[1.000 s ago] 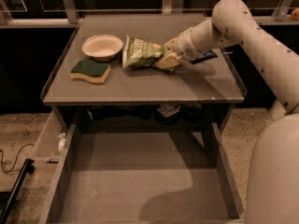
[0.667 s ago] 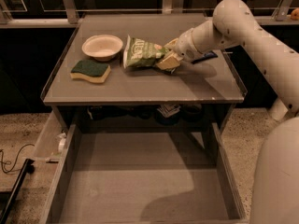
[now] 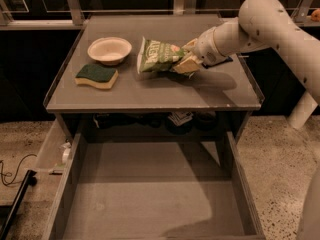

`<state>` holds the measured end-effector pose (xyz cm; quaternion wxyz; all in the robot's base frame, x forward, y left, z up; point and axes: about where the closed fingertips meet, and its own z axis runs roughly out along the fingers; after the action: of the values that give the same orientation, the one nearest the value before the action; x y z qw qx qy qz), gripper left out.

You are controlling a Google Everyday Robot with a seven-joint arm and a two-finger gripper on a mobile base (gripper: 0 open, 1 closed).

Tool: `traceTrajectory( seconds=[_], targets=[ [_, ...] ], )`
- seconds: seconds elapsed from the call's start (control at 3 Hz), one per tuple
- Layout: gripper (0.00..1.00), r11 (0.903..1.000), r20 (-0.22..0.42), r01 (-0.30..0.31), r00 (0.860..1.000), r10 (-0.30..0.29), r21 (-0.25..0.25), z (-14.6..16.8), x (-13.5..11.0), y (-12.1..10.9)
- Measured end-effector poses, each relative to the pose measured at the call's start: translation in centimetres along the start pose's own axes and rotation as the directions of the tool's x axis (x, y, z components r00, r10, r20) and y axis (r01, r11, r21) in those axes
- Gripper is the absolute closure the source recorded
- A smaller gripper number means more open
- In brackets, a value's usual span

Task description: Place green jalapeno chip bag into top drawer

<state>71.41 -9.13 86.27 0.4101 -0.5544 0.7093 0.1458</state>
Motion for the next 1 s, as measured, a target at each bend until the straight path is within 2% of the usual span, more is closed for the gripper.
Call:
traceTrajectory(
  seconds=[0.33,0.67,1.0],
  targets=[
    [1.0,0.9995,0.017,0.025,1.0,-0.025,0.021,-1.6,-1.3,1.0],
    [1.0,0.9955,0.012,0.061,0.998,-0.062,0.072,-4.6,-1.9,2.7],
    [1.0,0.9892,-0.038,0.078,0.997,-0.073,0.125,-8.8,-0.4,6.5]
  ],
)
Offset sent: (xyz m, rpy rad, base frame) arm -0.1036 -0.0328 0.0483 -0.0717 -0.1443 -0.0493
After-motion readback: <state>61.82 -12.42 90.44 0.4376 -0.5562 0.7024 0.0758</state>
